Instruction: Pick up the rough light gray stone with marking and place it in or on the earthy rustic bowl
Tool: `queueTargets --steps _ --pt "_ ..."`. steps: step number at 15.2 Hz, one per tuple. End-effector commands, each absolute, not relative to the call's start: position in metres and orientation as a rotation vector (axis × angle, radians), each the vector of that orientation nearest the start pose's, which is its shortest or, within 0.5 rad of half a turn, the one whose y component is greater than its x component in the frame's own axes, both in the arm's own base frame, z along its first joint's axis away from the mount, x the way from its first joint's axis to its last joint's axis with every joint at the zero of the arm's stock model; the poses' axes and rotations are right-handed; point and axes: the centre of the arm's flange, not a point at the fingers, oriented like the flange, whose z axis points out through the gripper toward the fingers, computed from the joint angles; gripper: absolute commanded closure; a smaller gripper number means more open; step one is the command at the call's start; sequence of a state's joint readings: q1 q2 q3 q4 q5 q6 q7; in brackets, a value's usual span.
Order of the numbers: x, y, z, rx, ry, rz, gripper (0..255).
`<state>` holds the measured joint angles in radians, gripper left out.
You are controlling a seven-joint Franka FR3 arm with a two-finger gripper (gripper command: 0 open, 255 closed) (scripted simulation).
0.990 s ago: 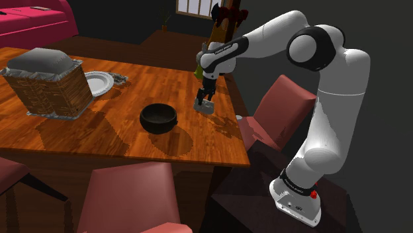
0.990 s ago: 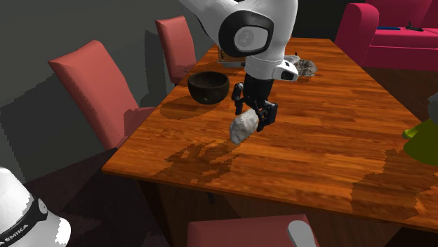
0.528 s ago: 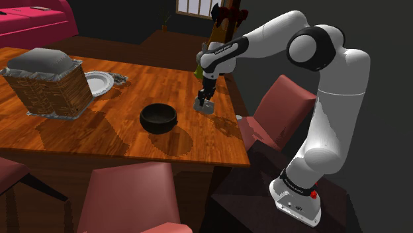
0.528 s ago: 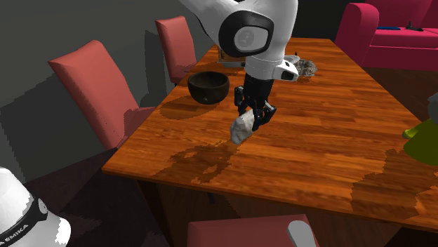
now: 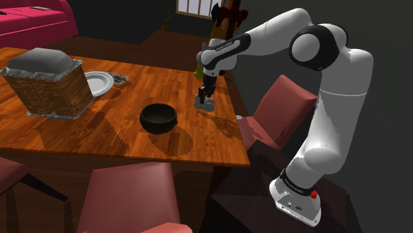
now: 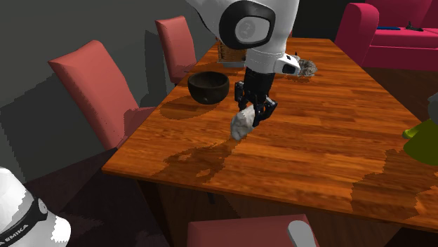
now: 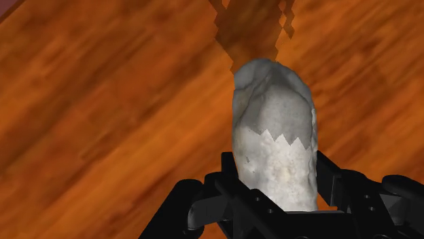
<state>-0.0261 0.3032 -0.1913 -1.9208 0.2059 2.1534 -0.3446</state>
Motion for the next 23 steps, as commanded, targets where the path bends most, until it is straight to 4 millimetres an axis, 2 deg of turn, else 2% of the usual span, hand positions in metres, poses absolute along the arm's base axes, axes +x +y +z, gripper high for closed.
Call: queueTargets --steps 1,23 --pt "0.597 -0.118 0.343 -3.017 -0.023 0.043 255" --pt "0.597 -0.118 0.459 -3.017 -0.023 0.043 255"
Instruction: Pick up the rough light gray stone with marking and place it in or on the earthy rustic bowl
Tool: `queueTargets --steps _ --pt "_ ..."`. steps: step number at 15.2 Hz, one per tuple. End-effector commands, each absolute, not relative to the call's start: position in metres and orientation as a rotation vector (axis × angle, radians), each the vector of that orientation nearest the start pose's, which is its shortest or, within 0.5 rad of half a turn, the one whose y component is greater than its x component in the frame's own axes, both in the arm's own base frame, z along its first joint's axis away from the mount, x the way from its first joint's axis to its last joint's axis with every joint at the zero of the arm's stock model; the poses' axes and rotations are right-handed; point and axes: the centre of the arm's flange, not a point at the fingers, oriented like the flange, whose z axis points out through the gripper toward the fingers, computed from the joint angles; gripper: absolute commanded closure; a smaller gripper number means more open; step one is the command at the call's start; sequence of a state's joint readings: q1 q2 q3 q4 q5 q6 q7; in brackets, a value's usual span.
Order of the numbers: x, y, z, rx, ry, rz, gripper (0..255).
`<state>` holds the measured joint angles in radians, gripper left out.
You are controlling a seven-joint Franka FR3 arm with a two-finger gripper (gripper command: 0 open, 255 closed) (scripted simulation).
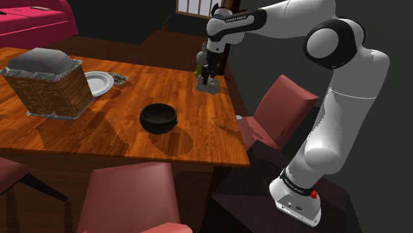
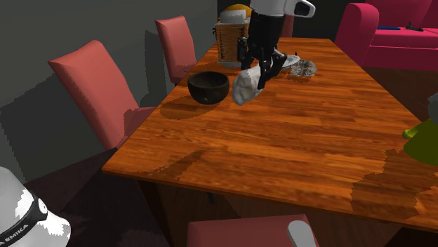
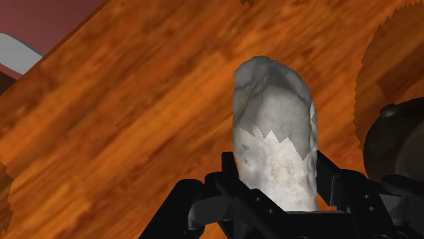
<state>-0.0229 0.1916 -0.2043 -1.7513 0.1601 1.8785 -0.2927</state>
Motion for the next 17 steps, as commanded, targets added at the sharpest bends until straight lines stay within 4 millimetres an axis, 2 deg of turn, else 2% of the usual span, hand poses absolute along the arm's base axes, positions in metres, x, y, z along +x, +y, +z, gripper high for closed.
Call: queueTargets --steps 1,6,17 --pt "0.597 -0.118 0.464 -3.017 -0.023 0.043 255" --pt "0.597 -0.118 0.487 -3.017 -0.023 0.043 255" --pt "0.63 0.023 0.495 -3.017 -0.023 0.043 255"
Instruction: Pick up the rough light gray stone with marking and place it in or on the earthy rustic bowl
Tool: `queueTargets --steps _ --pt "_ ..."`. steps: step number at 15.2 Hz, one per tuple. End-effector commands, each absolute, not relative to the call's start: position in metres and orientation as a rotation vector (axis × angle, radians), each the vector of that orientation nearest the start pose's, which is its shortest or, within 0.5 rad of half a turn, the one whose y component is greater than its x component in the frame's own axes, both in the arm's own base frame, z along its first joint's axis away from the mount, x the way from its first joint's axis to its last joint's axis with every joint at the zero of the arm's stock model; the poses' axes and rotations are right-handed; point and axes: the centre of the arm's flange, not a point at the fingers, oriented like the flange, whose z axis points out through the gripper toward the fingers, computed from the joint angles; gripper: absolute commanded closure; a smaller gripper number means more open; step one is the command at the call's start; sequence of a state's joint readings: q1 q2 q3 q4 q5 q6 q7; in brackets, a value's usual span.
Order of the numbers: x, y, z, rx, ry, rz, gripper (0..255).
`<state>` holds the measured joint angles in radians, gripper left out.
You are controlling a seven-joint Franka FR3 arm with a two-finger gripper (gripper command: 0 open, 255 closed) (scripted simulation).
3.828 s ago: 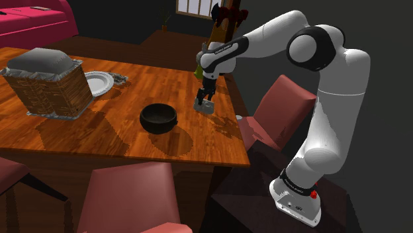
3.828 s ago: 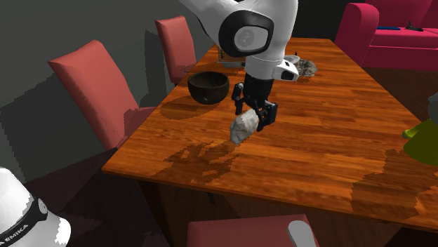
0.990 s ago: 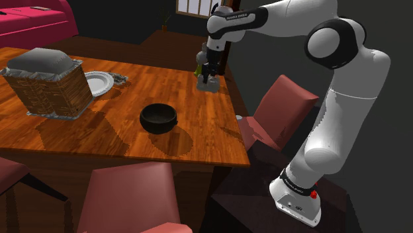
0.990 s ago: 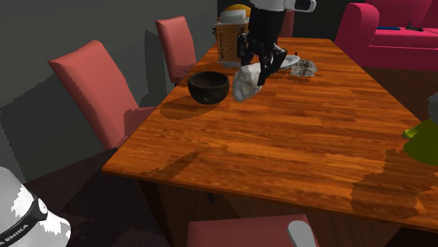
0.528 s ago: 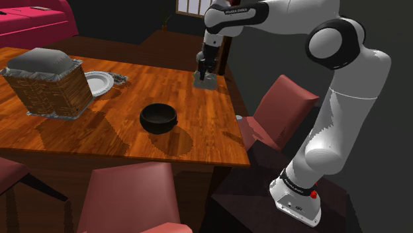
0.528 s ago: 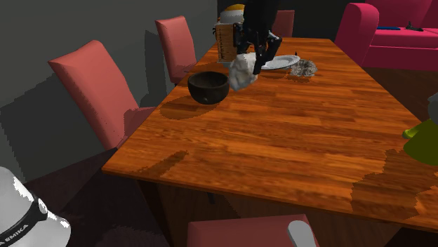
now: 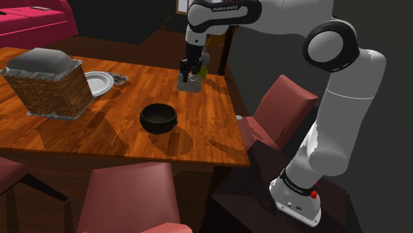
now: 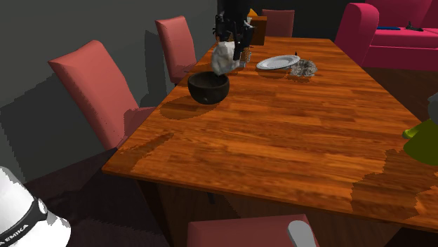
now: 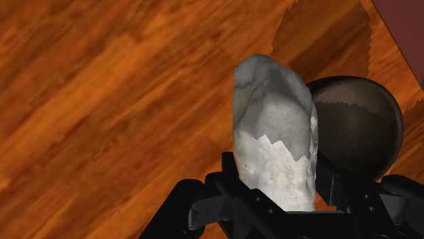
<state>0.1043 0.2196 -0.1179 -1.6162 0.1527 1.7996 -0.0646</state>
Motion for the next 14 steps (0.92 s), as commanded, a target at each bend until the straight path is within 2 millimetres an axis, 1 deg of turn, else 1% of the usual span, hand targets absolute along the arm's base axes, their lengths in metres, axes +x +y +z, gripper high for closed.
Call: queueTargets --steps 1,10,11,14 --pt "0.633 0.036 0.496 -3.017 -0.023 0.043 255" --pt "0.659 0.152 0.502 -3.017 -0.023 0.043 255" --pt "0.664 0.172 0.503 -3.017 -0.023 0.043 255" --pt "0.664 0.172 0.488 -3.017 -0.023 0.043 255"
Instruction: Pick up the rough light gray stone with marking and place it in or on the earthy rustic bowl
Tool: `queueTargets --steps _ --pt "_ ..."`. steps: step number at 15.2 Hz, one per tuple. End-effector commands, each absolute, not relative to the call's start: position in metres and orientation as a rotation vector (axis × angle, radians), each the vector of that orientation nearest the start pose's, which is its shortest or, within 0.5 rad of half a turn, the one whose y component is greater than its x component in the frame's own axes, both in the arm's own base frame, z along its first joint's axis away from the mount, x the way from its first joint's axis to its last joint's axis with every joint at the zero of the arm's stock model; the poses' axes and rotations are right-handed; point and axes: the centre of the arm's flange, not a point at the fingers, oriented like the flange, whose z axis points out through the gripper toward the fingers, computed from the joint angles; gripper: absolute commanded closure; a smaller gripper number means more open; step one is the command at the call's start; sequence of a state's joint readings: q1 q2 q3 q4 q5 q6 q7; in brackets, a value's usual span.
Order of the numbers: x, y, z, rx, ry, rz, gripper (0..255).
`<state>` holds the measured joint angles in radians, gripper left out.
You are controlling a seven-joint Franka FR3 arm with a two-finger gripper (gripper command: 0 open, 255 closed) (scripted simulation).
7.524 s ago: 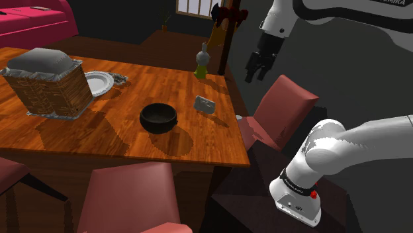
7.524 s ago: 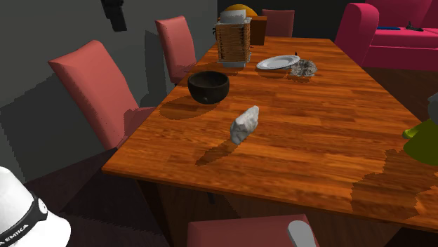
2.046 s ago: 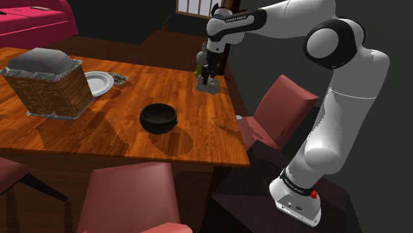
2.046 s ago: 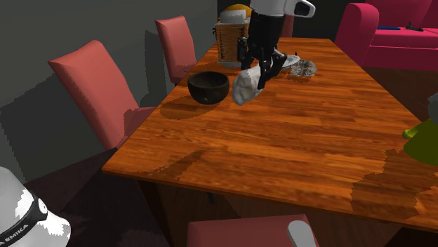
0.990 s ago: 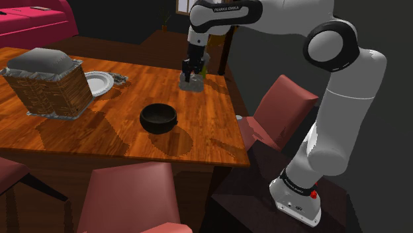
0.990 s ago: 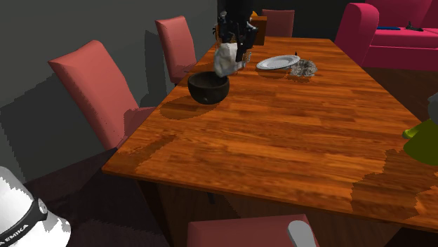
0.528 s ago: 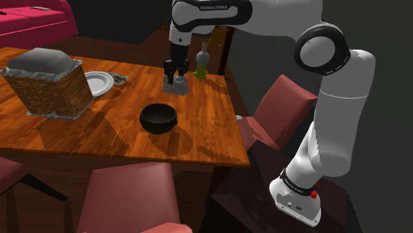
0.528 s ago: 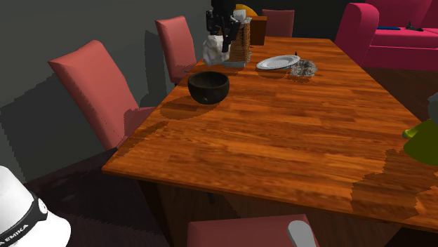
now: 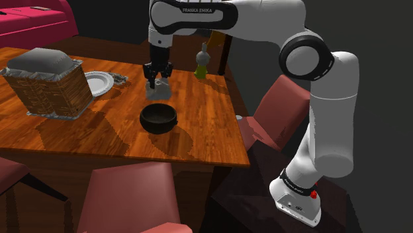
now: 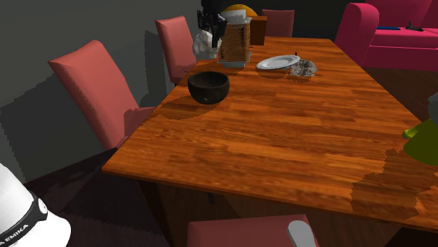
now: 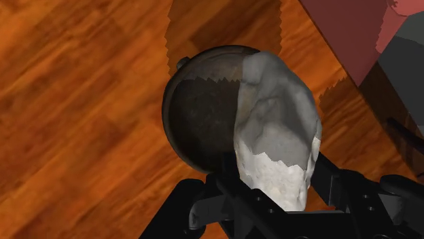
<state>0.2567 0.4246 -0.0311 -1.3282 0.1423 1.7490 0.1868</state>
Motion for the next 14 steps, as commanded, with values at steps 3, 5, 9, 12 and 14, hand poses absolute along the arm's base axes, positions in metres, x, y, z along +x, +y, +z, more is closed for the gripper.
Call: queueTargets --steps 3,5,9,12,14 --pt "0.664 0.172 0.472 -3.017 -0.023 0.043 255" --pt "0.664 0.172 0.461 -3.017 -0.023 0.043 255" --pt "0.664 0.172 0.44 -3.017 -0.023 0.043 255" --pt "0.664 0.172 0.424 -3.017 -0.023 0.043 255" --pt "0.664 0.172 0.417 -3.017 -0.023 0.043 255"
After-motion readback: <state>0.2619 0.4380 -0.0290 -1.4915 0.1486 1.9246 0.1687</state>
